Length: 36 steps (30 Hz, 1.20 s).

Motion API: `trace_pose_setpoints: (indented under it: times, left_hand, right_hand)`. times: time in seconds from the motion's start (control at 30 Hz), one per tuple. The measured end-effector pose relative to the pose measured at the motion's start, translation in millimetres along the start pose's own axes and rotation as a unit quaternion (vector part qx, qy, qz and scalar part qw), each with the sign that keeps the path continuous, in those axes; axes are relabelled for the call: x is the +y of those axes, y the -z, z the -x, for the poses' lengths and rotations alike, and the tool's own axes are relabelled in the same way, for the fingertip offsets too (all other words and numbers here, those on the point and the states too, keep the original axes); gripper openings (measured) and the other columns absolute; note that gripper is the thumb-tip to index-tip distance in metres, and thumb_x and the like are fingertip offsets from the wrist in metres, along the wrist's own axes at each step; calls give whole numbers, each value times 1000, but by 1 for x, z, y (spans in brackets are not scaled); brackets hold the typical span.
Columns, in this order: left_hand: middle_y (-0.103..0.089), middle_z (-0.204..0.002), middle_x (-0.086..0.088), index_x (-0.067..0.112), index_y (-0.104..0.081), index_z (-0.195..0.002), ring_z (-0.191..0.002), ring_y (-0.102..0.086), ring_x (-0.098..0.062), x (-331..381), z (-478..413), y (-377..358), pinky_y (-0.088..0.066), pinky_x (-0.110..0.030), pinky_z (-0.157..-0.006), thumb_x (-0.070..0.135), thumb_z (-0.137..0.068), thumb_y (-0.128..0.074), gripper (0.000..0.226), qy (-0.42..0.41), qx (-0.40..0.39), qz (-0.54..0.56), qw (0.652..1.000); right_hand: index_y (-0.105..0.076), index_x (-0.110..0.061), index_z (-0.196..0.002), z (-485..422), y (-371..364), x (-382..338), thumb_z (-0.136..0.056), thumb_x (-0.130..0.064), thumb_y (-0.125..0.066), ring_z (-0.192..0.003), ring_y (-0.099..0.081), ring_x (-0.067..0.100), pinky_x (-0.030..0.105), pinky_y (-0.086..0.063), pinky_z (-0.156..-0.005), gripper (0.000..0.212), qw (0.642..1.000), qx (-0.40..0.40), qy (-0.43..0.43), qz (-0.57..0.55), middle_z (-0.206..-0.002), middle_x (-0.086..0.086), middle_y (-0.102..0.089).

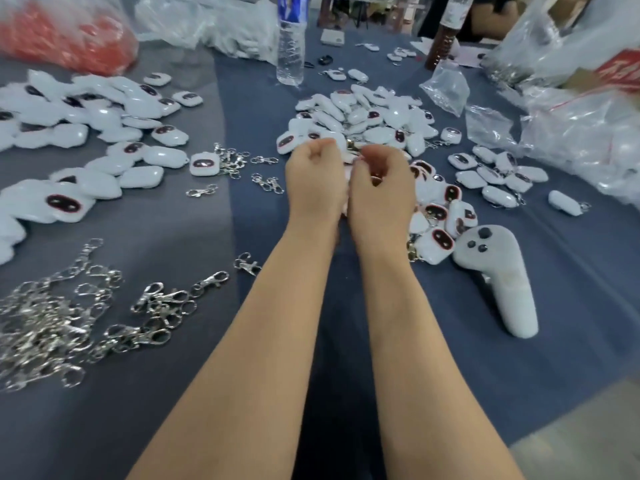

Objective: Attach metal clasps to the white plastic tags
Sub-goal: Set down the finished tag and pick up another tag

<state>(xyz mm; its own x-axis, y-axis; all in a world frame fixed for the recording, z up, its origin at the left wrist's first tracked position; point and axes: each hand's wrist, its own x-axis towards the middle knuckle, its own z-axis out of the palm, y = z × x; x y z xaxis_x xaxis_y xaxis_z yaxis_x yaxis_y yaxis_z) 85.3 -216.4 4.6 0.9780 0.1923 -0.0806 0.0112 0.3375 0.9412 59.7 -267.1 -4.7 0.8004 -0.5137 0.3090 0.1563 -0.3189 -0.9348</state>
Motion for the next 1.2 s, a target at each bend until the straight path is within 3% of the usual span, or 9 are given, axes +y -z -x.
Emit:
trace_pose_setpoints:
  times: [0.13, 0.2, 0.3, 0.43, 0.6, 0.8, 0.97, 1.1, 1.2]
  left_hand:
    - [-56, -80, 2, 14, -58, -96, -71, -53, -9, 24, -1, 73, -46, -24, -70, 10, -91, -50, 10, -36, 109, -4, 993]
    - [-57, -83, 3, 16, -59, -97, -77, -54, -11, 38, 0, 118, -45, -28, -75, 12, -90, -50, 12, -54, 173, -14, 983]
    - [-56, -79, 6, 20, -58, -87, -76, -53, -11, 60, 6, 182, -44, -30, -75, 14, -89, -48, 12, -84, 245, -16, 966]
    - [-50, -71, 5, 23, -53, -73, -64, -47, -8, 84, 19, 248, -40, -23, -63, 11, -86, -45, 19, -112, 329, 1, 938]
    - [-53, -74, 6, 20, -55, -85, -61, -49, -6, 101, 26, 295, -42, -19, -60, 10, -87, -44, 15, -124, 383, 50, 914]
    - [-53, -74, 9, 22, -53, -83, -67, -50, -6, 99, 23, 291, -44, -19, -64, 11, -90, -45, 16, -122, 386, 54, 913]
    - [-58, -94, 3, 20, -55, -99, -80, -53, -8, 86, 20, 263, -45, -21, -74, 12, -89, -50, 13, -128, 361, 8, 924]
    - [-58, -114, 3, 22, -53, -116, -101, -57, -10, 67, 17, 233, -47, -25, -86, 26, -88, -60, 28, -49, 214, -90, 971]
    - [-65, -95, 1, 19, -60, -103, -95, -64, -18, 54, 15, 220, -53, -37, -89, 23, -88, -64, 16, -2, 142, -107, 984]
  right_hand:
    - [-57, -23, -90, 38, -47, -16, -89, -17, -58, -68, -51, -1, 13, -38, -62, 7, 979, -202, -19, 20, -72, -16, -54]
    - [-62, -19, -92, 64, -79, -24, -88, -20, -60, -72, -52, 5, 18, -39, -66, 4, 954, -291, -7, 66, -72, -14, -55]
    - [-65, -14, -107, 105, -123, -40, -87, -22, -60, -95, -60, 20, 31, -47, -86, 22, 910, -398, 22, 114, -98, 1, -66]
    - [-57, -22, -127, 153, -162, -60, -85, -34, -62, -117, -51, 27, 42, -41, -99, 44, 855, -481, 107, 162, -126, 5, -59]
    - [-57, -25, -120, 193, -186, -72, -86, -42, -53, -119, -45, 32, 46, -29, -104, 38, 799, -482, 215, 288, -123, 6, -55]
    - [-51, -14, -116, 196, -190, -74, -90, -25, -52, -114, -48, 32, 41, -33, -91, 28, 791, -484, 209, 310, -119, 10, -56]
    - [-63, -16, -86, 148, -163, -71, -85, -32, -67, -64, -52, 15, 23, -39, -53, 16, 878, -454, 91, 121, -72, -2, -59]
    - [-57, -19, -67, 102, -137, -57, -93, -21, -58, -59, -55, 12, 36, -53, -68, 26, 916, -401, 6, -3, -60, -3, -52]
    - [-58, -11, -102, 94, -129, -47, -94, -6, -53, -60, -64, 9, 26, -57, -70, 11, 909, -389, -89, -123, -76, 2, -63]
